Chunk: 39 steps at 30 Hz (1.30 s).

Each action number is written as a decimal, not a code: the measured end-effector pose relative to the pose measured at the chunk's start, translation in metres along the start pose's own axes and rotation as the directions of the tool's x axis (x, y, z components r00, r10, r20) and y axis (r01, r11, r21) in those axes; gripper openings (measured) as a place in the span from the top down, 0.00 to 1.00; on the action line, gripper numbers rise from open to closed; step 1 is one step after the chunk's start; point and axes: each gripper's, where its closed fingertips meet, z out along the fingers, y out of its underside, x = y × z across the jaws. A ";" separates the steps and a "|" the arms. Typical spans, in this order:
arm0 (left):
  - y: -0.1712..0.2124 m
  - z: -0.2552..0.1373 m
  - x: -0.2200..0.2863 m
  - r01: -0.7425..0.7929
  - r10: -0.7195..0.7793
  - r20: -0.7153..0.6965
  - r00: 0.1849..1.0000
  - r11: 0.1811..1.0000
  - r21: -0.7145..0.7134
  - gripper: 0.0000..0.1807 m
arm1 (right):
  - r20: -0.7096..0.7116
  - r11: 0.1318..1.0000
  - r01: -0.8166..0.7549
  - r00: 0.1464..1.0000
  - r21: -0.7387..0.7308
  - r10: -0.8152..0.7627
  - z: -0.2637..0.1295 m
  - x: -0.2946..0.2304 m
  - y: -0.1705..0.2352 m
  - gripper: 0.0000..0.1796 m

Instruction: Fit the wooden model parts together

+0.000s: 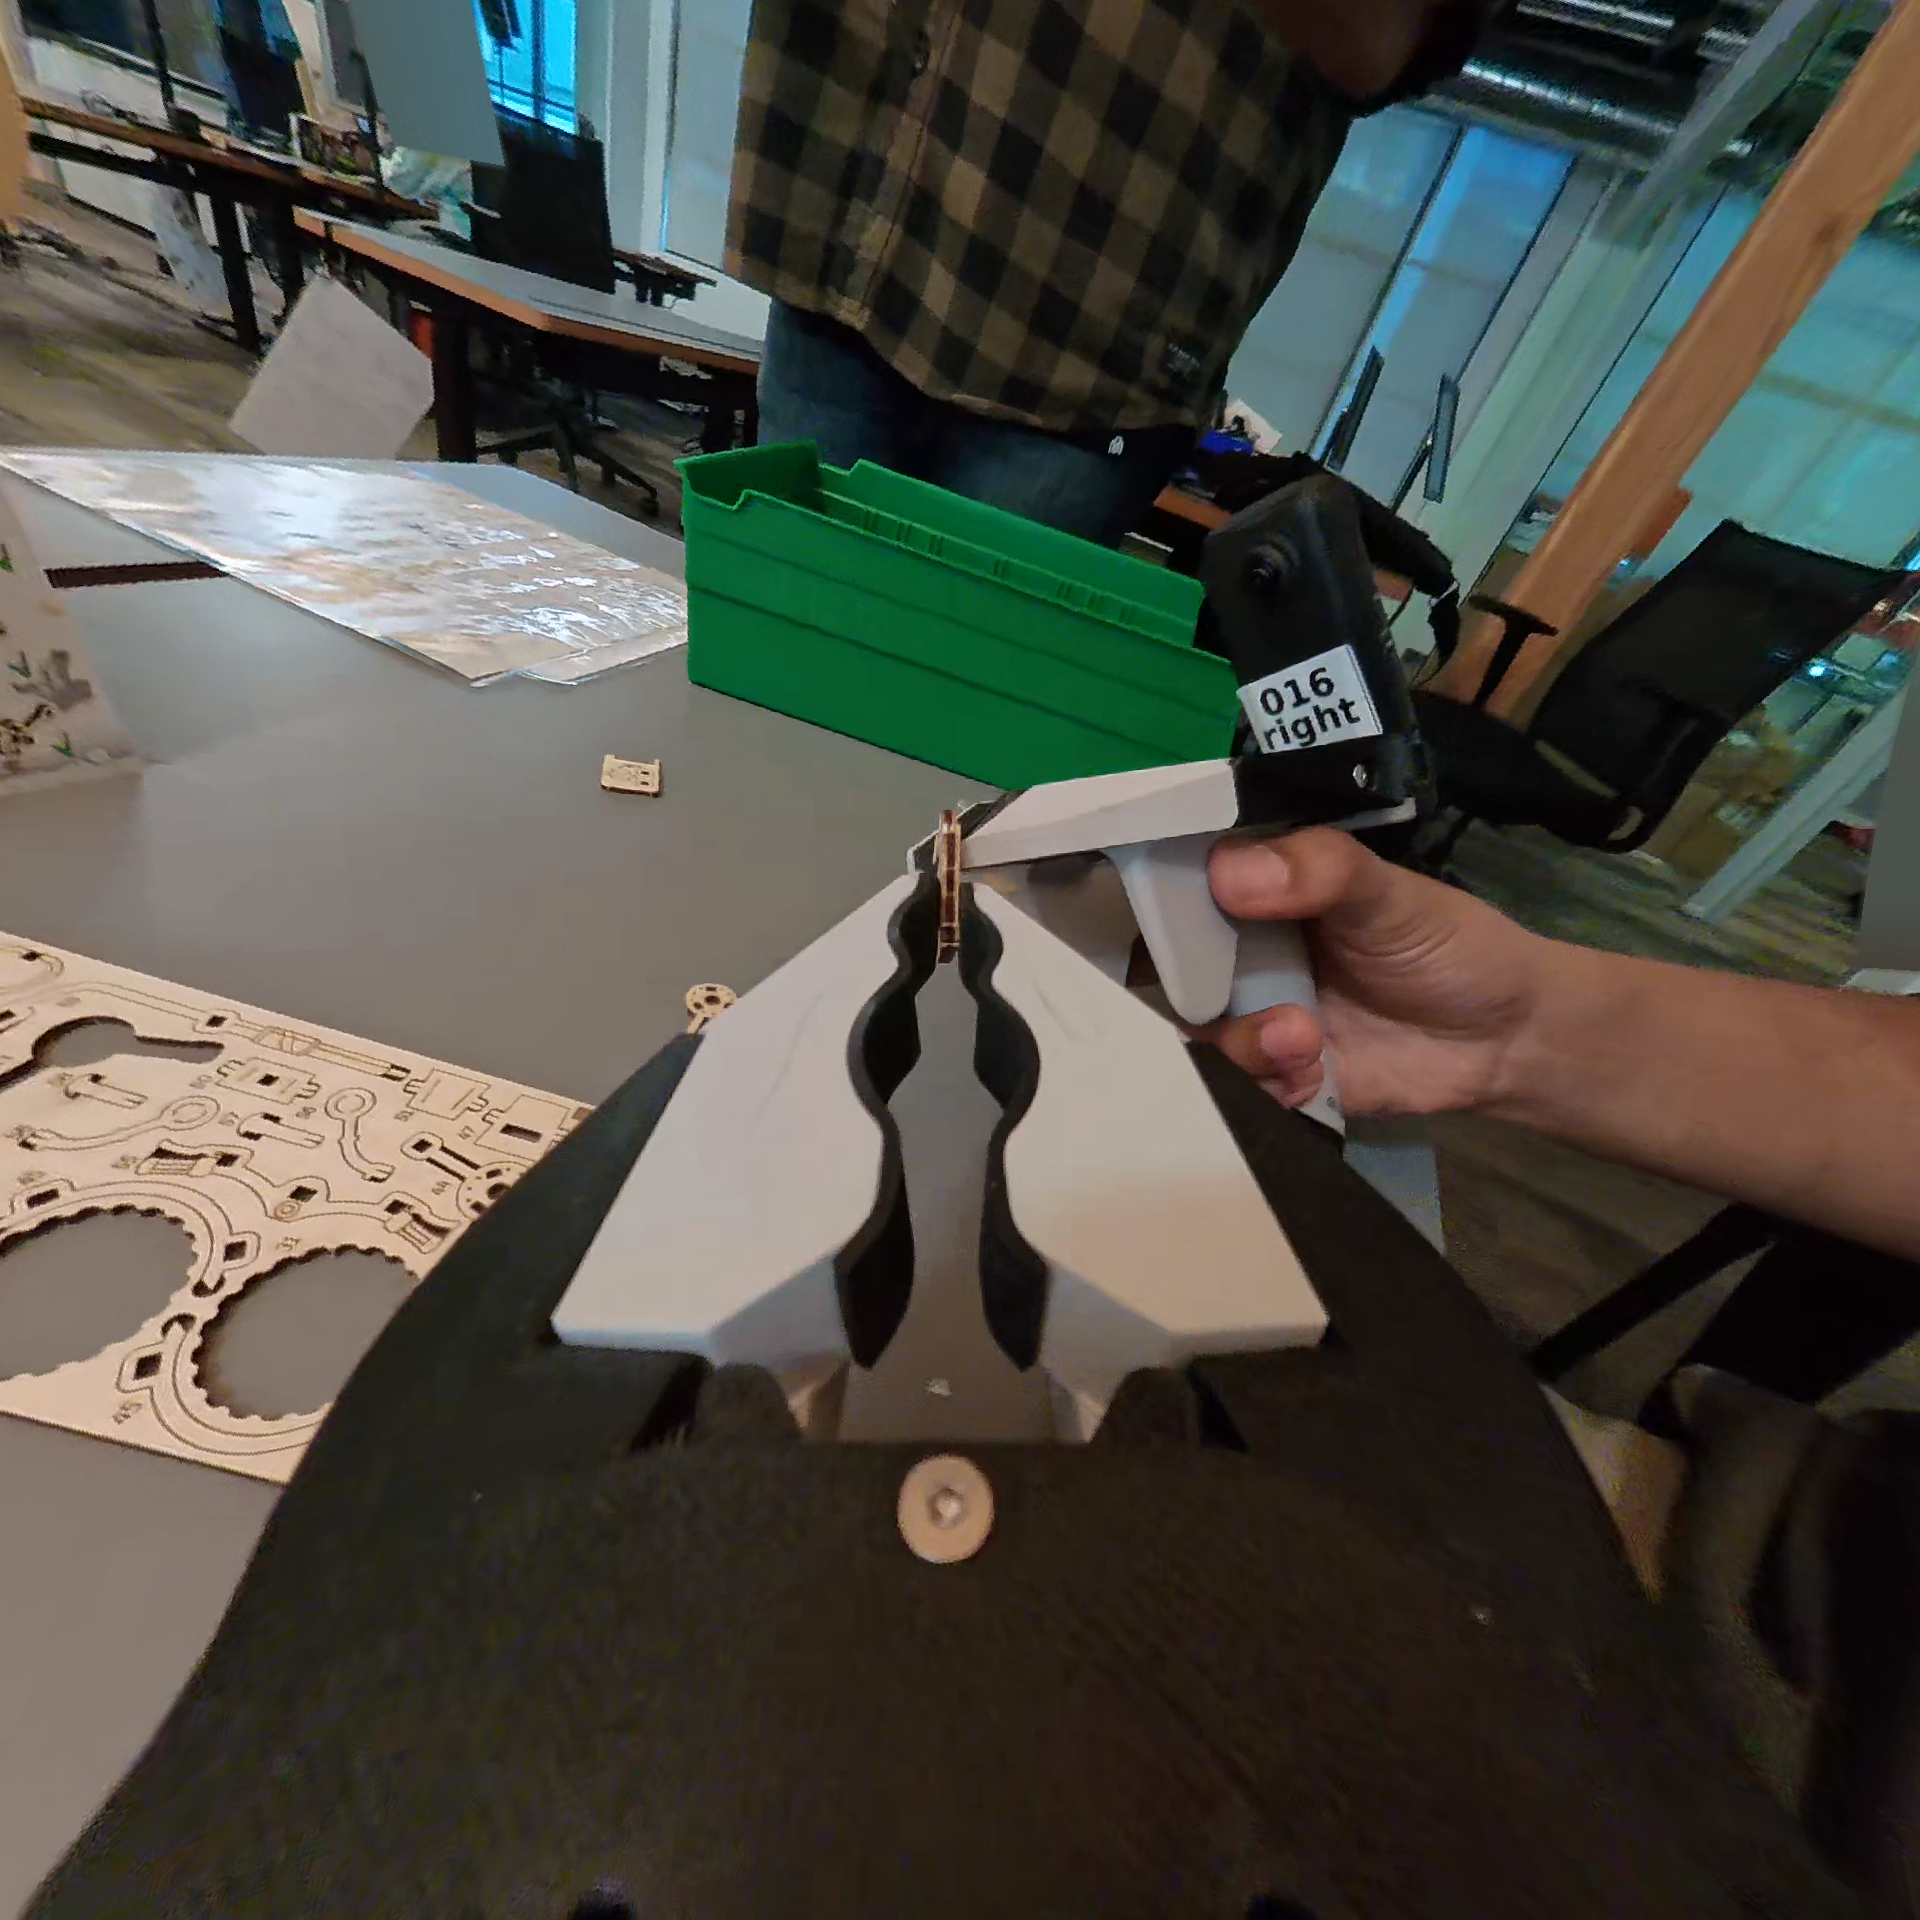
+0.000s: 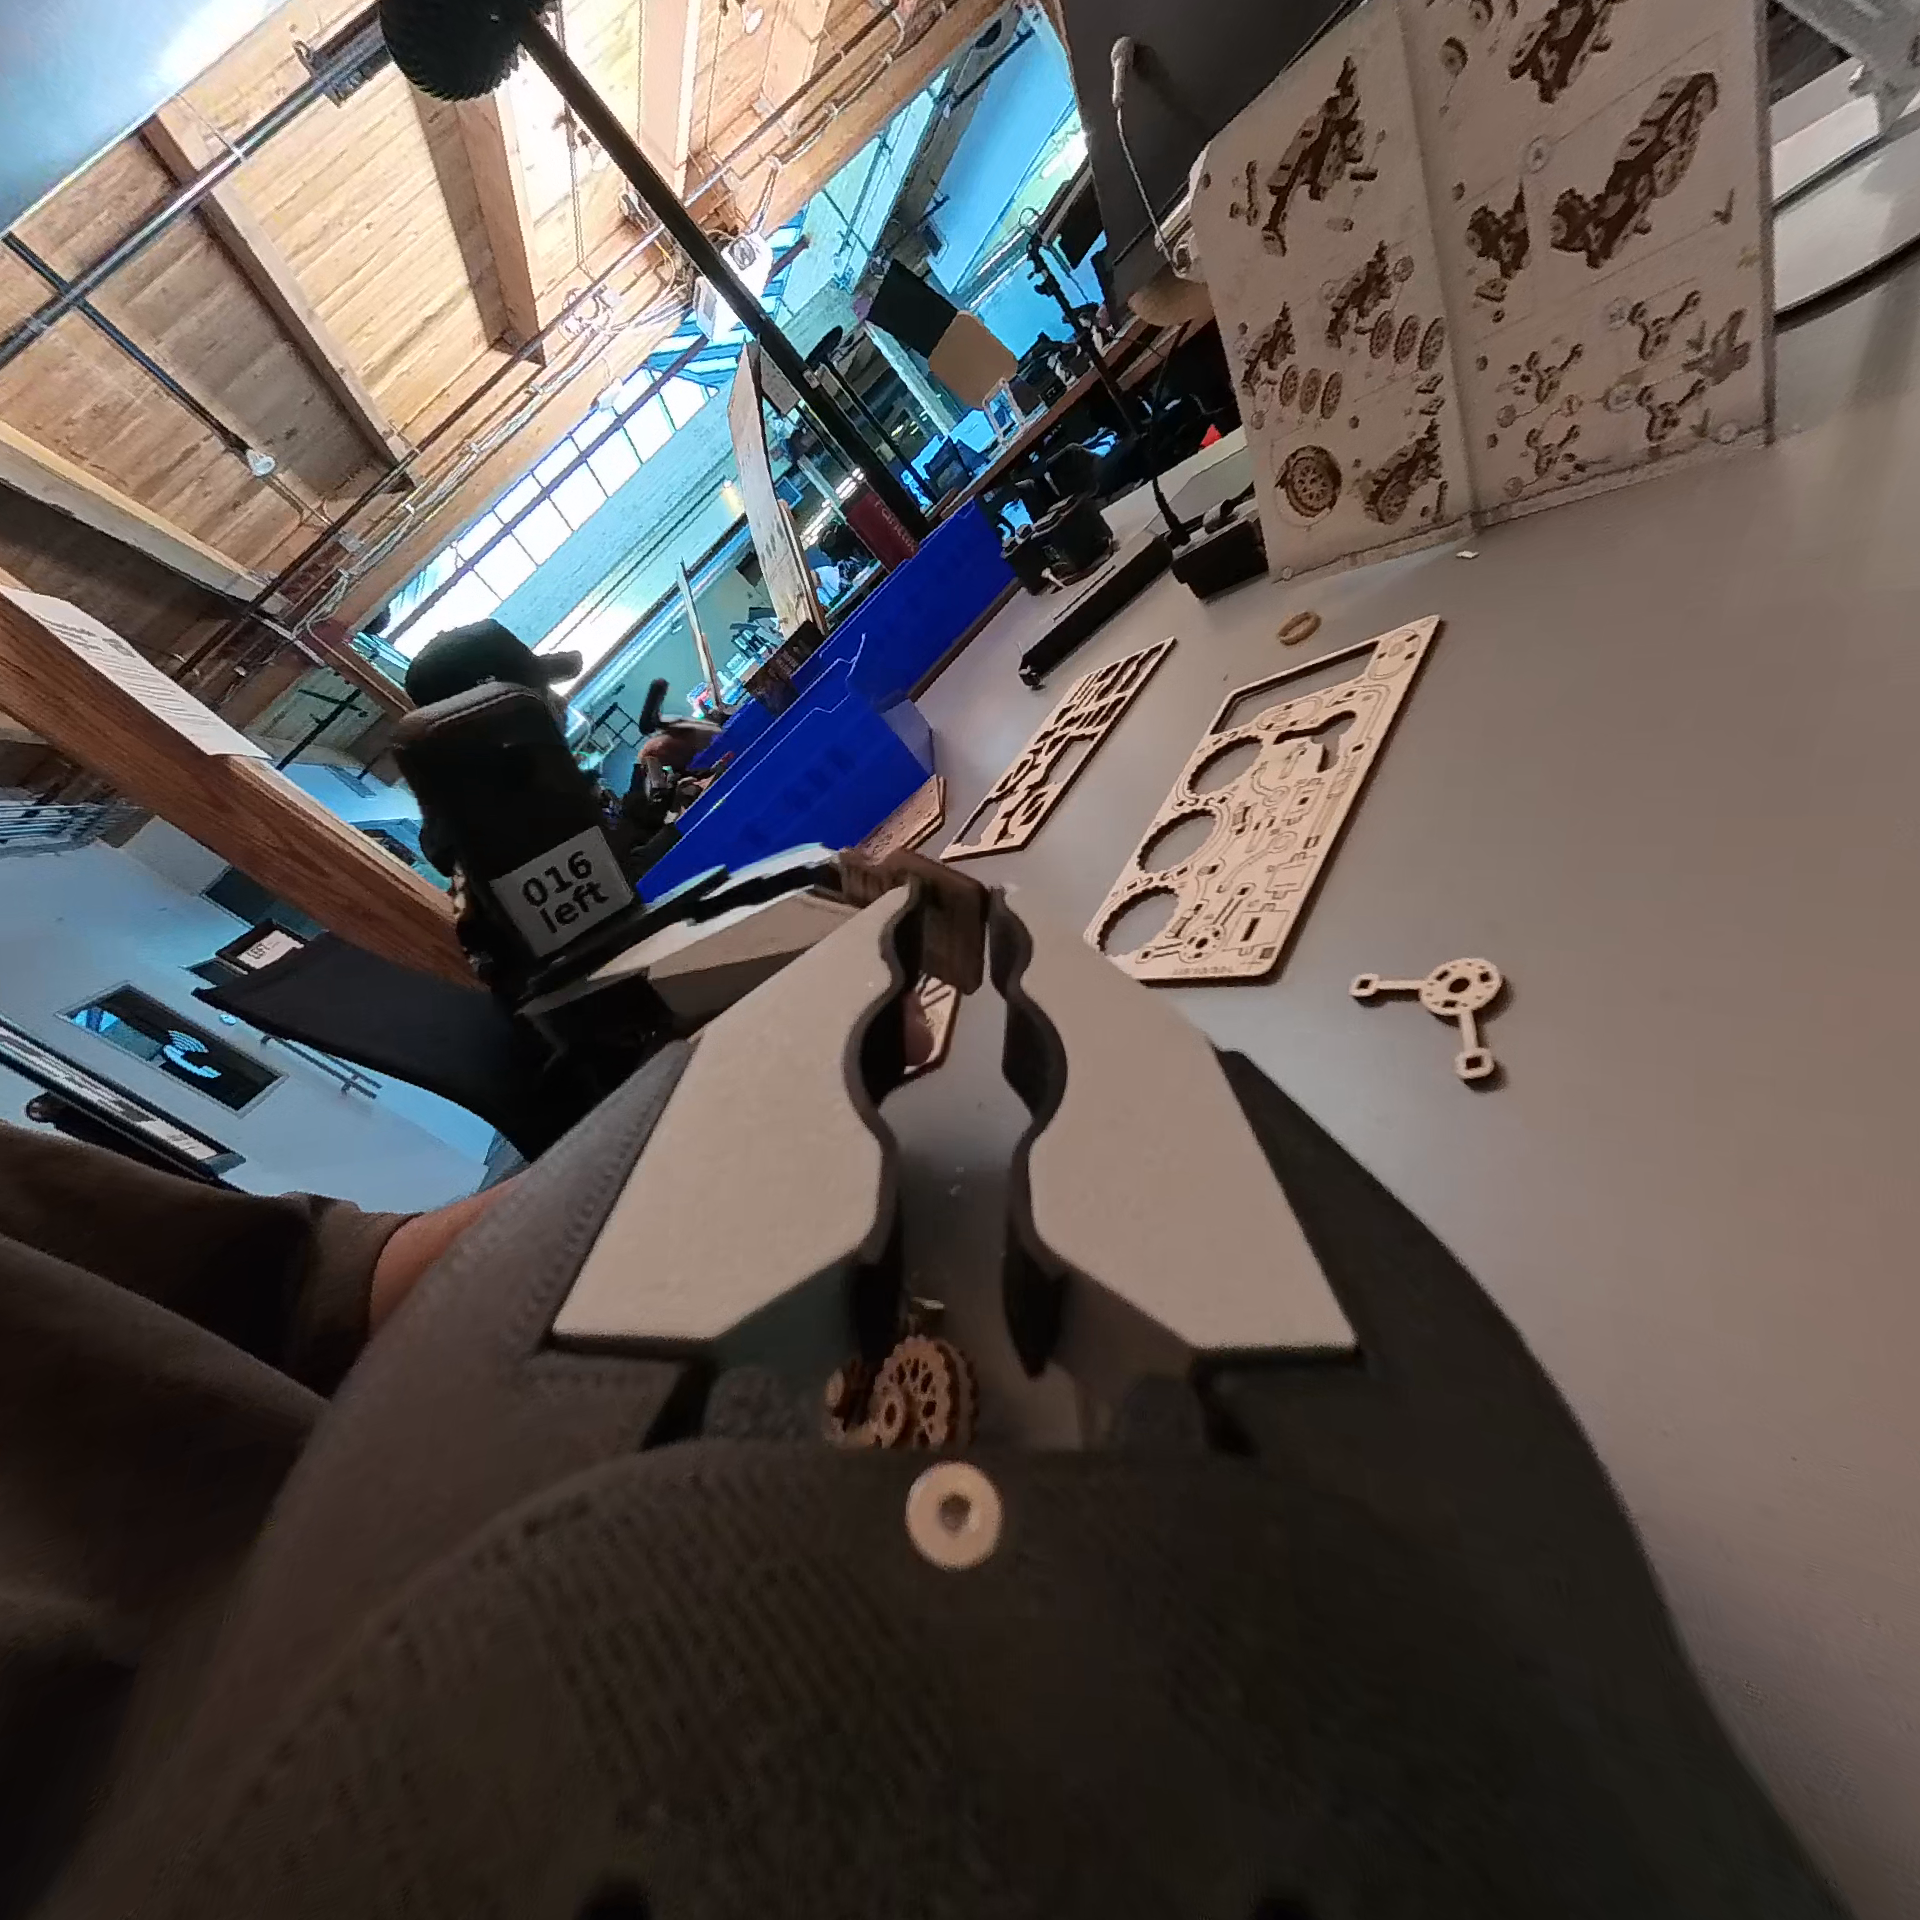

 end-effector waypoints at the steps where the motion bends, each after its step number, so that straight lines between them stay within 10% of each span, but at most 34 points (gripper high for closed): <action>1: 0.000 0.000 0.000 -0.002 0.002 0.001 1.000 1.000 0.001 1.00 | 0.004 1.000 -0.003 1.000 -0.001 0.003 0.000 0.000 0.000 0.95; 18: 0.003 0.003 0.001 -0.243 0.250 0.136 0.959 0.968 -0.064 0.98 | -0.064 0.997 0.071 0.995 -0.011 -0.071 -0.003 0.001 -0.002 0.95; 26: -0.013 -0.001 0.000 0.332 -0.322 -0.095 0.942 0.937 0.108 1.00 | 0.002 0.995 0.091 0.996 0.044 -0.091 -0.002 -0.009 -0.014 0.97; 39: -0.017 -0.005 0.003 0.440 -0.416 -0.204 0.886 0.894 0.090 1.00 | 0.106 0.998 0.036 0.994 0.044 -0.040 -0.003 -0.019 -0.015 0.96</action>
